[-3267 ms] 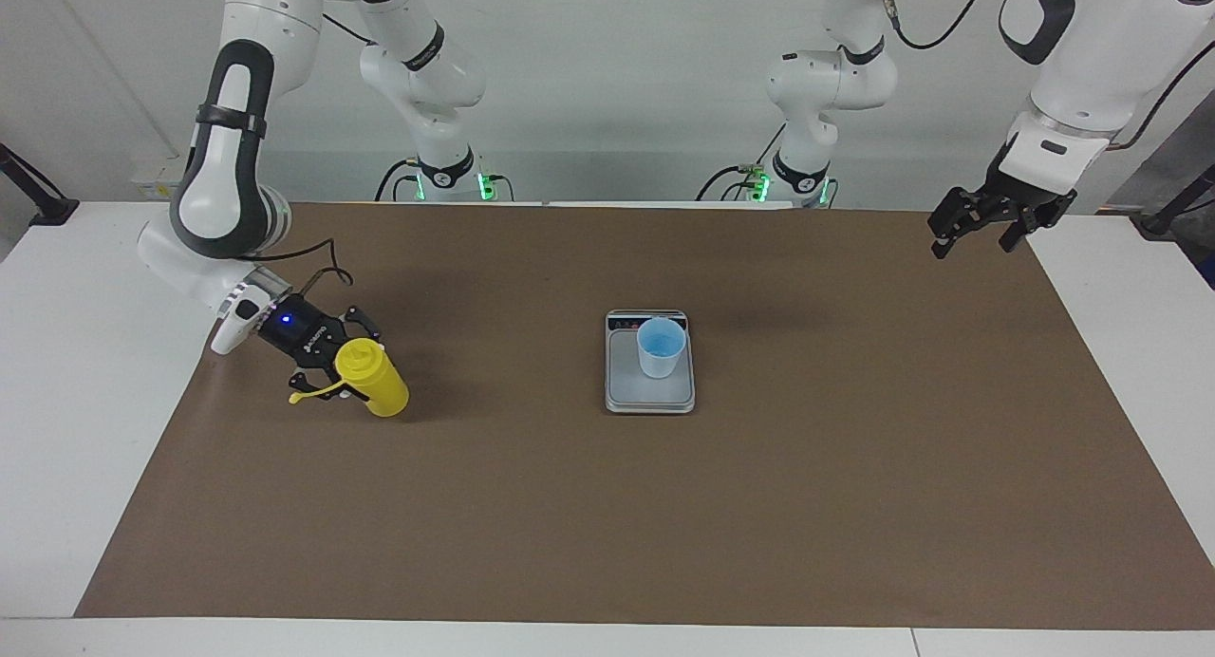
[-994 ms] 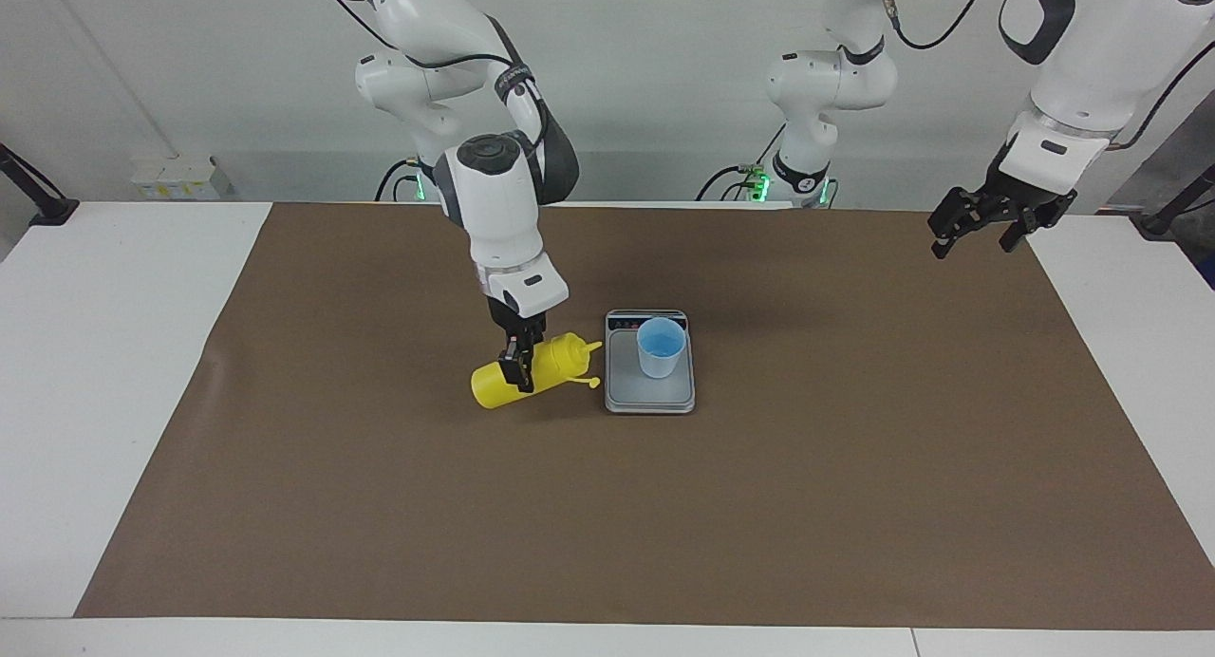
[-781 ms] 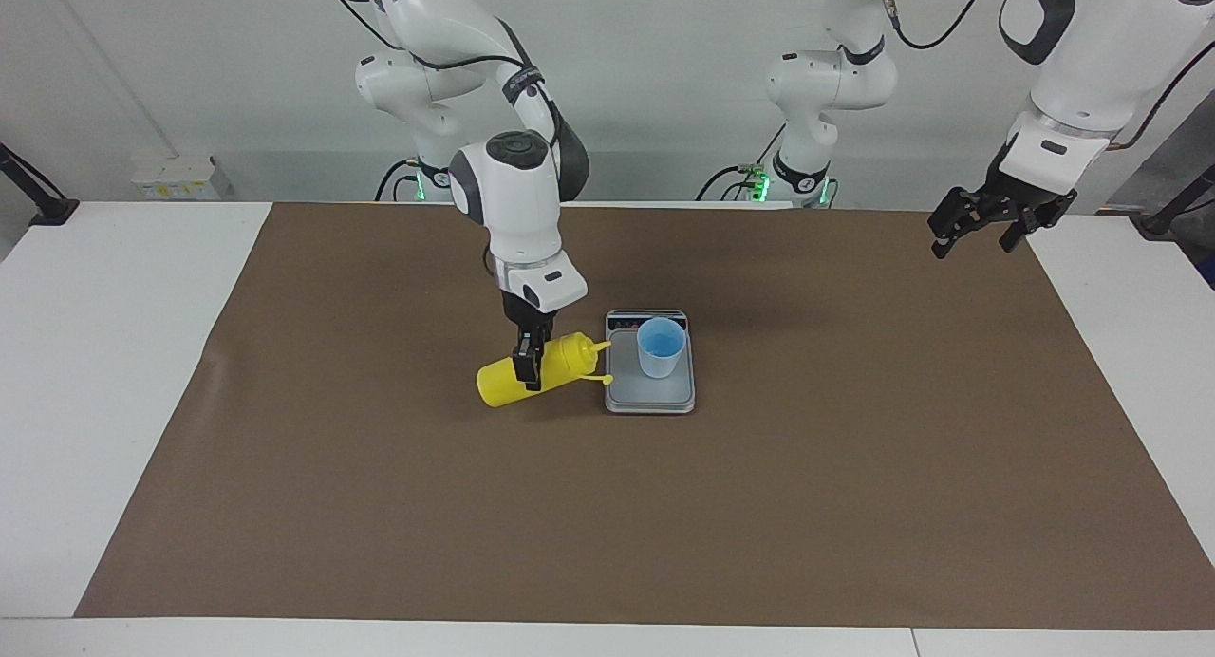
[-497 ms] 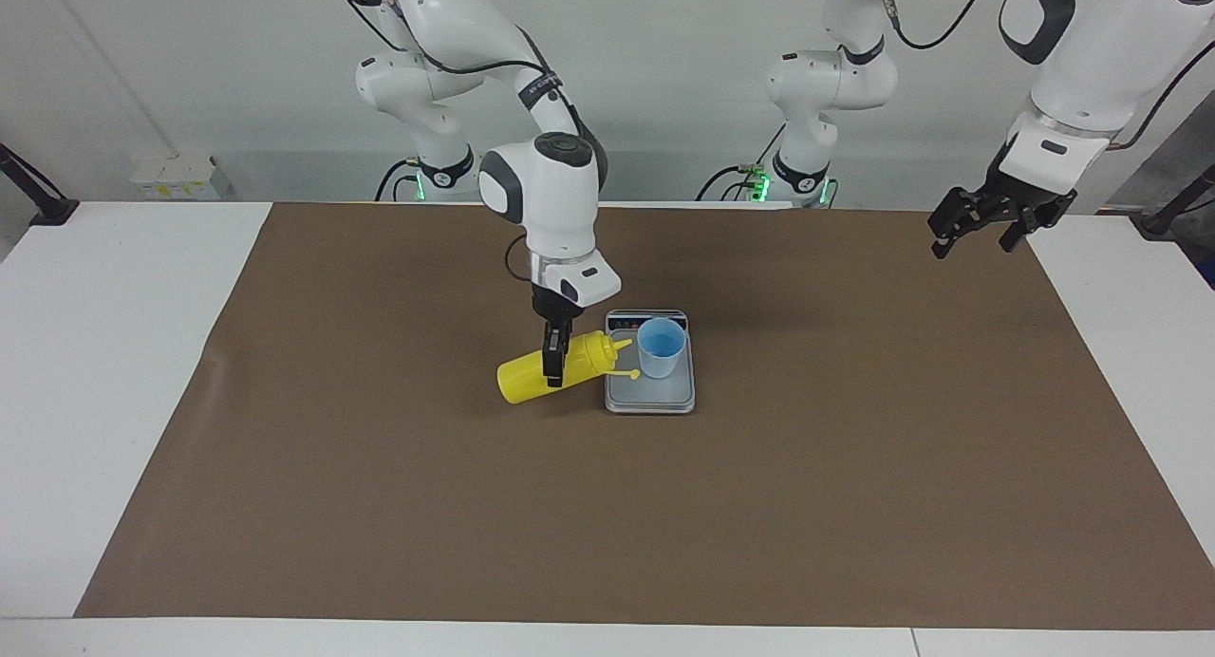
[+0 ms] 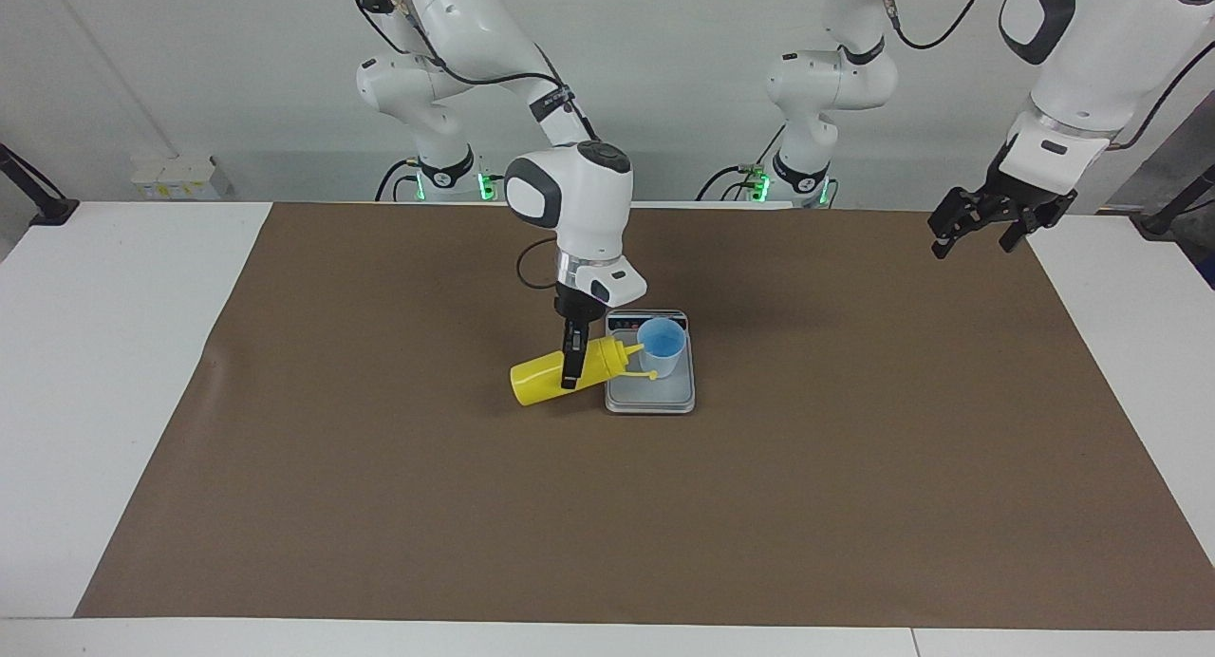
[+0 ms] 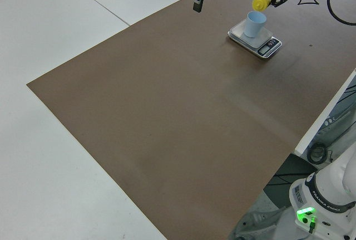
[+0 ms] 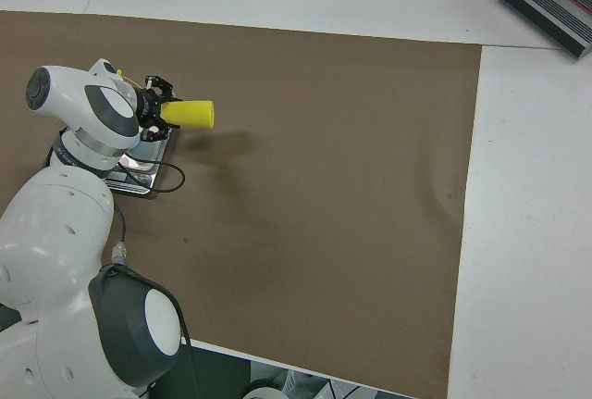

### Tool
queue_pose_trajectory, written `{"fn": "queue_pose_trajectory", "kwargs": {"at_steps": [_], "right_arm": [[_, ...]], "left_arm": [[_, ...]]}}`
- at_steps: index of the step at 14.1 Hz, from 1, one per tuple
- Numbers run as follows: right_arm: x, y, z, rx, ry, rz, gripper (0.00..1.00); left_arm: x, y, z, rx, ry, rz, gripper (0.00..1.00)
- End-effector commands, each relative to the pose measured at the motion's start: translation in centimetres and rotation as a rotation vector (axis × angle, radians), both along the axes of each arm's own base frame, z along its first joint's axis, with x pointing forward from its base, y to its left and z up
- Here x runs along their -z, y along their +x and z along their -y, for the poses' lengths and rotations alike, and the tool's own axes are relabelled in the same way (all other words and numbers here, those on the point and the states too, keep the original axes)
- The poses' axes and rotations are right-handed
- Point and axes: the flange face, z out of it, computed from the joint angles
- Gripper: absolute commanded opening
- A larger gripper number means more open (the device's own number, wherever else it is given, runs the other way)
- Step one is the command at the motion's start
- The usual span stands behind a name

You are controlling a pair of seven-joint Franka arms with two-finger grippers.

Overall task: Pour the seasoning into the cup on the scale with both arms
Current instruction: 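Lift the yellow bottle with the right gripper toward the scale, then tilt the yellow bottle over the blue cup with the right gripper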

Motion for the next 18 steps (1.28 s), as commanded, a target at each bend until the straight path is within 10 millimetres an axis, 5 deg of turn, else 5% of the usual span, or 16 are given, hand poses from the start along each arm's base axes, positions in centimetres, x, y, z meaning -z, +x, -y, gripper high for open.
{"fn": "queue_pose_trajectory", "kwargs": {"at_steps": [1, 18], "right_arm": [[-0.5, -0.1, 0.3, -0.016, -0.038, 0.032, 0.25], [-0.9, -3.5, -3.1, -0.082, -0.136, 0.176, 0.26]], "left_arm": [[-0.2, -0.9, -0.2, 0.0, -0.008, 0.001, 1.0], [-0.1, -0.9, -0.2, -0.001, -0.008, 0.001, 1.0]]}}
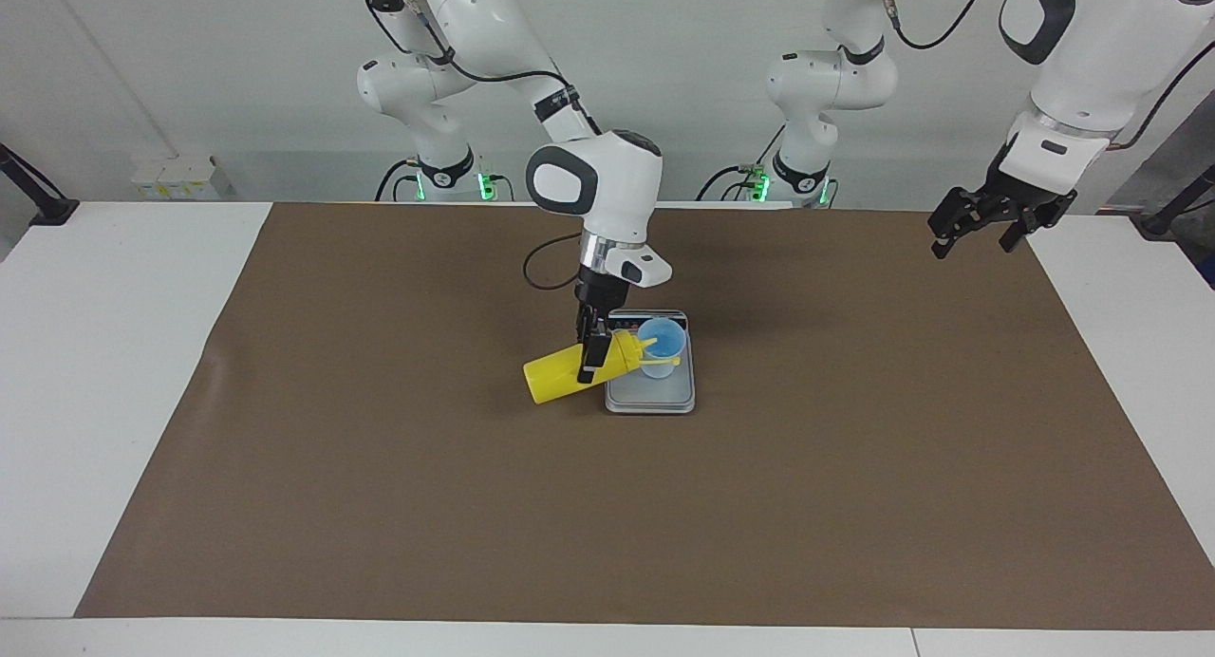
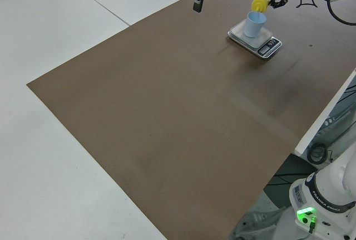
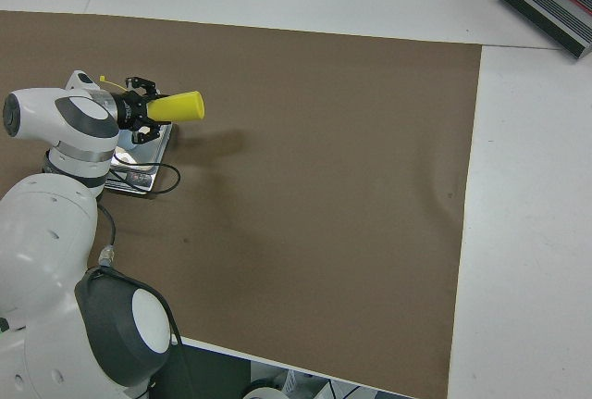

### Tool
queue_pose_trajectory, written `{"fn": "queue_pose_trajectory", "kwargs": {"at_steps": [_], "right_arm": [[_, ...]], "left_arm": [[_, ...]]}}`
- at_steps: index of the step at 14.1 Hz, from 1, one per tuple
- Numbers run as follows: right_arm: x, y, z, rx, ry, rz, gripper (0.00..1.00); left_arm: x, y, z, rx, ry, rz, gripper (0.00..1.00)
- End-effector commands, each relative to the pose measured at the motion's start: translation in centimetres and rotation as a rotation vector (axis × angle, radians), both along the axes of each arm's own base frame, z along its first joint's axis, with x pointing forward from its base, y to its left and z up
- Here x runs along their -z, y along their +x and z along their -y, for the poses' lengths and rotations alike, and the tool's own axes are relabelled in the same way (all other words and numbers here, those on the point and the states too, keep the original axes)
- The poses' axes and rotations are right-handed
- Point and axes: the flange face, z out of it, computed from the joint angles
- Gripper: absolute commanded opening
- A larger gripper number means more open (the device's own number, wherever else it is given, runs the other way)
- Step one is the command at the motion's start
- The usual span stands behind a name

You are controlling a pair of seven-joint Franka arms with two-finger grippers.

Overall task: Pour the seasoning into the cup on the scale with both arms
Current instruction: 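Tilt the yellow bottle over the blue cup with the right gripper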

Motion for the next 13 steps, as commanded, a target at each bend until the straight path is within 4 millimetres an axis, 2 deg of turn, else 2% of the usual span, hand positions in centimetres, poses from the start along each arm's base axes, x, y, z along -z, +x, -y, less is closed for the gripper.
{"fn": "queue_pose_trajectory", "kwargs": {"at_steps": [1, 3, 4, 9, 13], "right_arm": [[-0.8, -1.2, 0.4, 0.009, -0.02, 0.049, 0.27], [-0.8, -1.7, 0.5, 0.011, -0.032, 0.086, 0.27], [-0.5, -2.8, -0.4, 0.002, -0.035, 0.105, 0.27], [0.3, -4.5, 0.1, 0.013, -0.046, 0.178, 0.27], [0.5, -4.9, 0.2, 0.001, -0.049, 0.237, 0.27]], "left_arm": [[-0.1, -0.9, -0.2, -0.001, -0.008, 0.001, 1.0], [-0.1, -0.9, -0.2, -0.001, -0.008, 0.0, 1.0], [-0.1, -0.9, -0.2, 0.0, -0.008, 0.0, 1.0], [-0.1, -0.9, -0.2, -0.001, -0.008, 0.0, 1.0], [-0.1, -0.9, -0.2, -0.001, -0.008, 0.001, 1.0]]}}
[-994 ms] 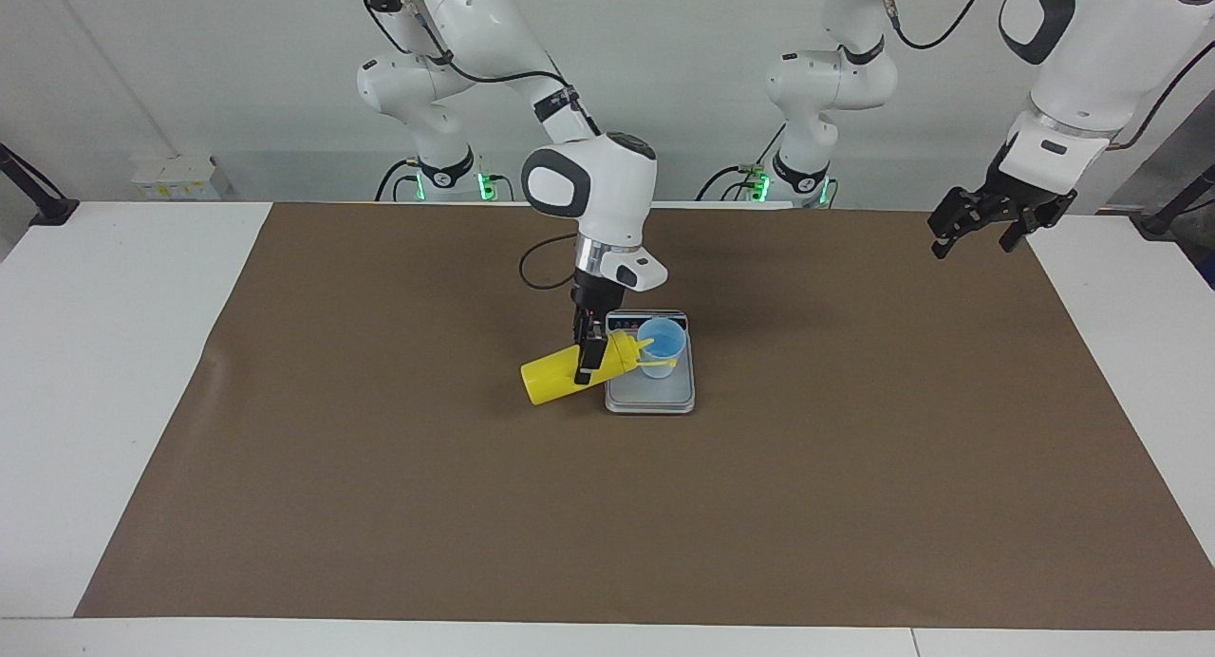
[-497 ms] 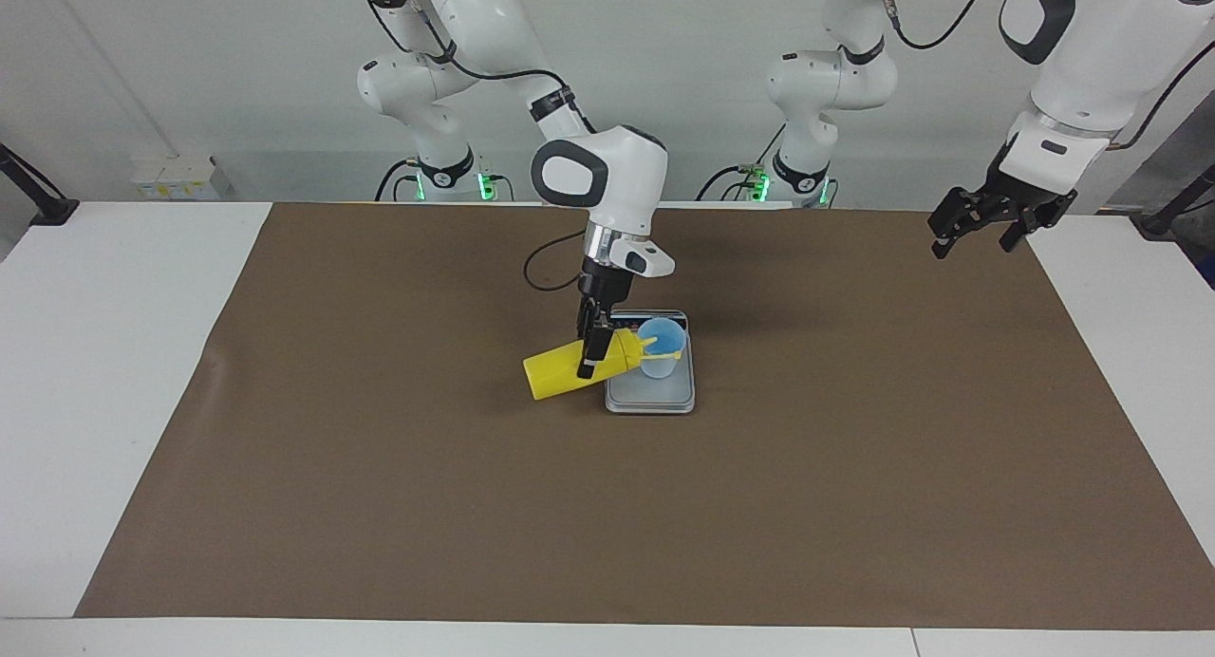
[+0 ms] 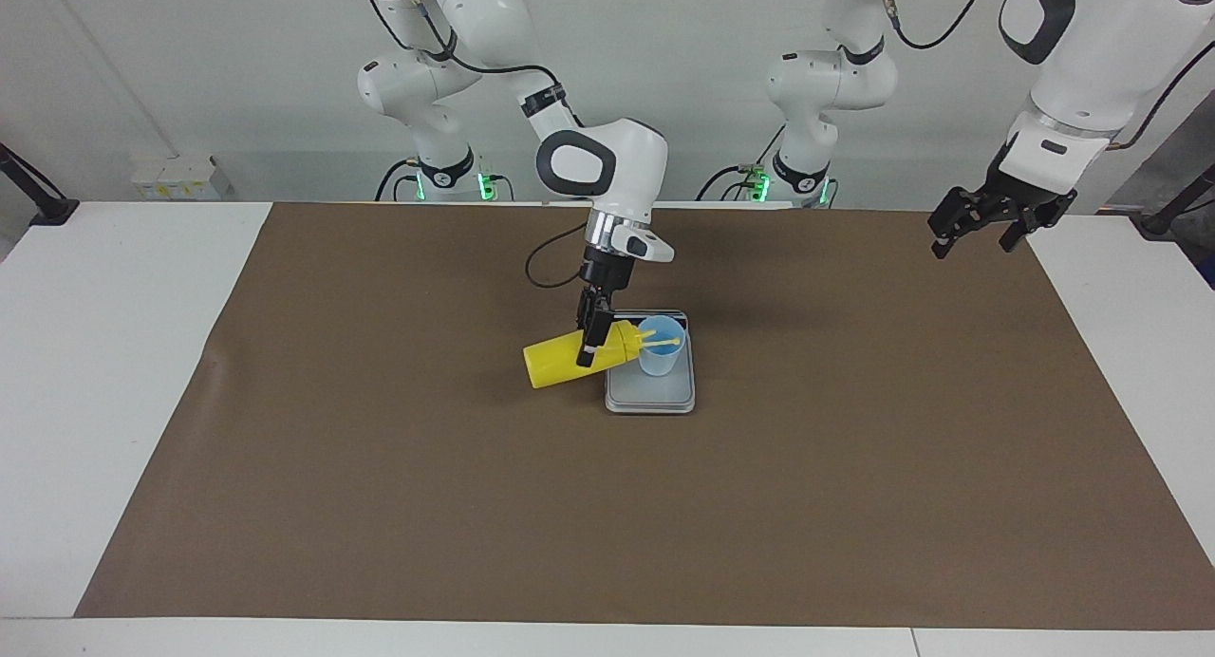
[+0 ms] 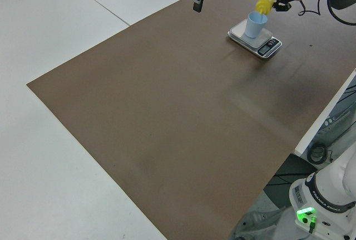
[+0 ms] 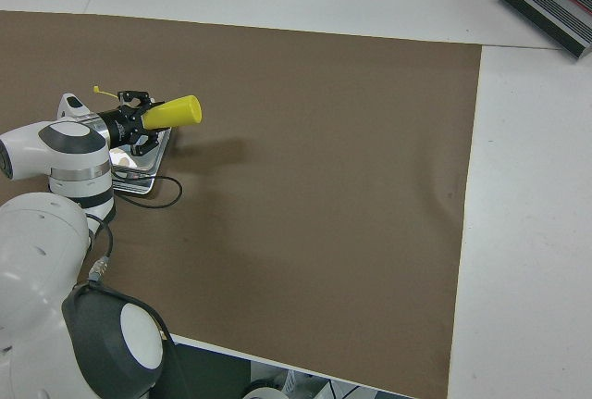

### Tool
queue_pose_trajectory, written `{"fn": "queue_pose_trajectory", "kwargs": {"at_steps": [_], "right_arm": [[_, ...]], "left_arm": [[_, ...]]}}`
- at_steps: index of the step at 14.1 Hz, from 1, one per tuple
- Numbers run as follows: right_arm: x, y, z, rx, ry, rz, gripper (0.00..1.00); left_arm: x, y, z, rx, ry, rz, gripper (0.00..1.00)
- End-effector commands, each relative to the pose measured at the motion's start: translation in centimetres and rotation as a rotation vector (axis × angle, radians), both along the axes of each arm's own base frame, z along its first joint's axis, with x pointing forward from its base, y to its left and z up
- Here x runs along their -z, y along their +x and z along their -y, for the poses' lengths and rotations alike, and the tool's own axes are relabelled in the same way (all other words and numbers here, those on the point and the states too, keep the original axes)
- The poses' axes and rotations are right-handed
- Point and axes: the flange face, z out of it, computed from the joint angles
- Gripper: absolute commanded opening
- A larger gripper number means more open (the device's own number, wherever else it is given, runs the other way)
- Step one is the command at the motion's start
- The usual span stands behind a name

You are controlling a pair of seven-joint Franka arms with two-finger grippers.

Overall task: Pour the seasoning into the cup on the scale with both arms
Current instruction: 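Tilt the yellow bottle over the blue cup with the right gripper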

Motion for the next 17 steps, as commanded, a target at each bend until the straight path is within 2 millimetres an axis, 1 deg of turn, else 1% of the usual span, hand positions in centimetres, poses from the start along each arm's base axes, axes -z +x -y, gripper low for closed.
{"fn": "queue_pose_trajectory", "kwargs": {"at_steps": [1, 2, 6, 10, 14, 17], "right_arm": [[-0.5, -1.1, 0.8, -0.005, -0.001, 0.061, 0.27], [-0.3, -1.3, 0.9, -0.01, -0.002, 0.068, 0.27], [-0.5, -1.4, 0.8, -0.02, -0.006, 0.099, 0.27], [0.1, -2.1, 1.2, -0.025, -0.001, 0.138, 0.28], [0.0, -1.7, 0.8, -0.009, 0.035, 0.134, 0.28], [-0.3, -0.9, 1.6, 0.044, 0.127, 0.095, 0.28]], "left_arm": [[-0.1, -0.9, -0.2, 0.0, -0.008, -0.001, 1.0], [-0.1, -0.9, -0.2, 0.0, -0.008, 0.001, 1.0], [-0.1, -0.9, -0.2, -0.001, -0.008, -0.001, 1.0], [-0.1, -0.9, -0.2, -0.001, -0.008, -0.001, 1.0], [-0.2, -0.9, -0.2, 0.0, -0.008, 0.002, 1.0], [-0.1, -0.9, -0.2, -0.001, -0.008, -0.001, 1.0]]}}
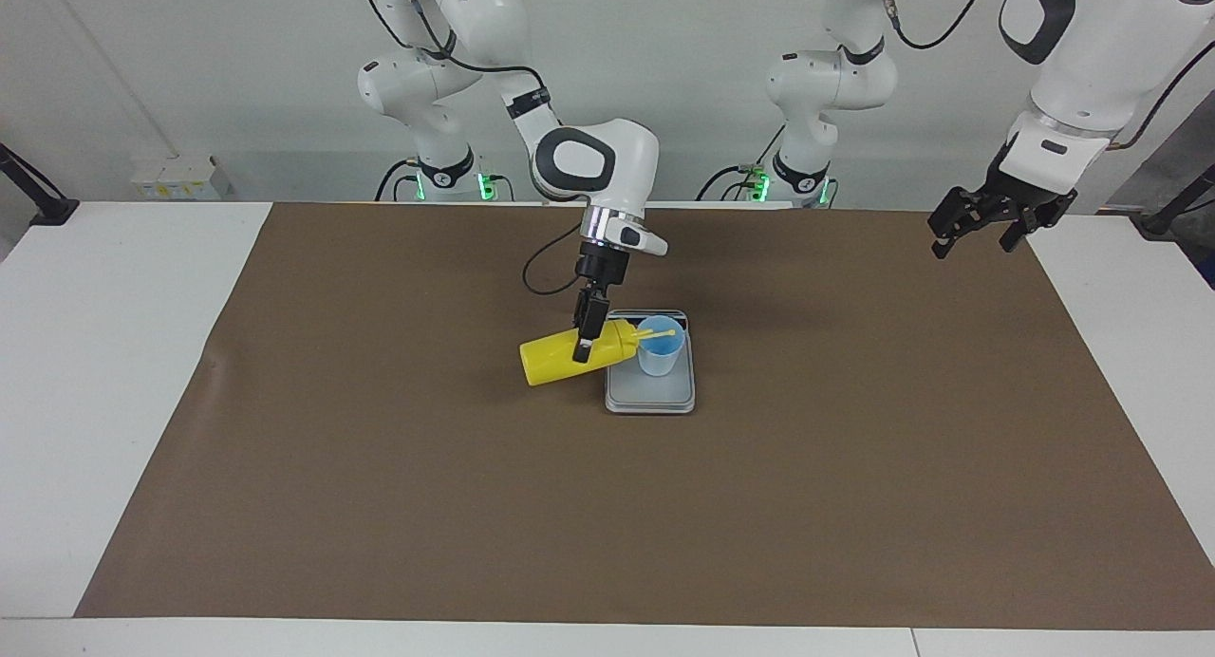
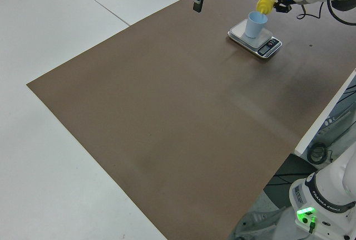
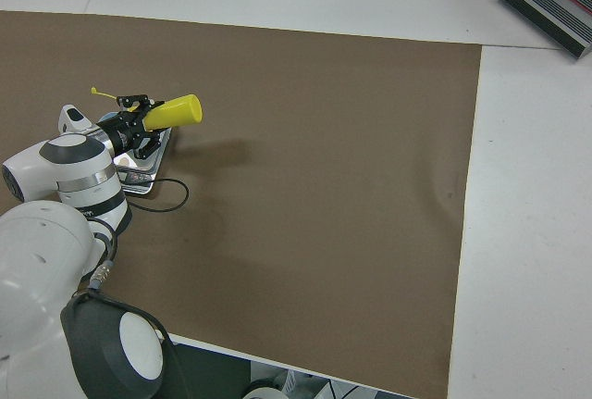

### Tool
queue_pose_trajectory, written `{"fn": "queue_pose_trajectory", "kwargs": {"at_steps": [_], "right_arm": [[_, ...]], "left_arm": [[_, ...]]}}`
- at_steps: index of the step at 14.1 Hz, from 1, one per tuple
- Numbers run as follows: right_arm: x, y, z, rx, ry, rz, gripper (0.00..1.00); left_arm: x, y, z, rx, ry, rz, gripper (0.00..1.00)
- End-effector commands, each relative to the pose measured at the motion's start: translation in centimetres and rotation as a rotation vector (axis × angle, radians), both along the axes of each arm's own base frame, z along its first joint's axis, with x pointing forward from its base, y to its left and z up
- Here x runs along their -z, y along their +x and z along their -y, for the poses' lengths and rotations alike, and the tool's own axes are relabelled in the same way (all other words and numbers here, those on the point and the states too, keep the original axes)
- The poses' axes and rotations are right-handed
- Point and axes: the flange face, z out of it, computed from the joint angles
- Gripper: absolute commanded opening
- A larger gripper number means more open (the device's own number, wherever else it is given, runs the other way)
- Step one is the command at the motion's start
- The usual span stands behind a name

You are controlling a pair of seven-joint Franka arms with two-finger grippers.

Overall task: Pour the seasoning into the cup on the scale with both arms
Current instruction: 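Tilt the yellow bottle over the blue cup with the right gripper, then raise the bottle upright and carry it back with the right gripper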

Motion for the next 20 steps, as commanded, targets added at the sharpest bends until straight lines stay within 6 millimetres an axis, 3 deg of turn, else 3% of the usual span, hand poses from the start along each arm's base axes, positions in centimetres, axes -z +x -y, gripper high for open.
{"fn": "queue_pose_trajectory", "kwargs": {"at_steps": [1, 10, 17, 20], "right_arm": [[-1.6, 1.0, 1.0, 0.053, 0.112, -0.024, 0.28], [-3.3, 4.5, 5.1, 0.226, 0.408, -0.107, 0.28], [-5.0, 7.4, 9.5, 0.373, 0.657, -0.123, 0.27], [-5.8, 8.0, 10.0, 0.417, 0.725, -0.157, 0.27]], "left_arm": [[-0.1, -0.9, -0.2, -0.001, -0.008, 0.001, 1.0], [0.0, -0.9, -0.2, 0.0, -0.008, -0.001, 1.0], [-0.1, -0.9, -0.2, -0.001, -0.008, 0.001, 1.0], [-0.1, -0.9, -0.2, 0.0, -0.008, 0.001, 1.0]]}}
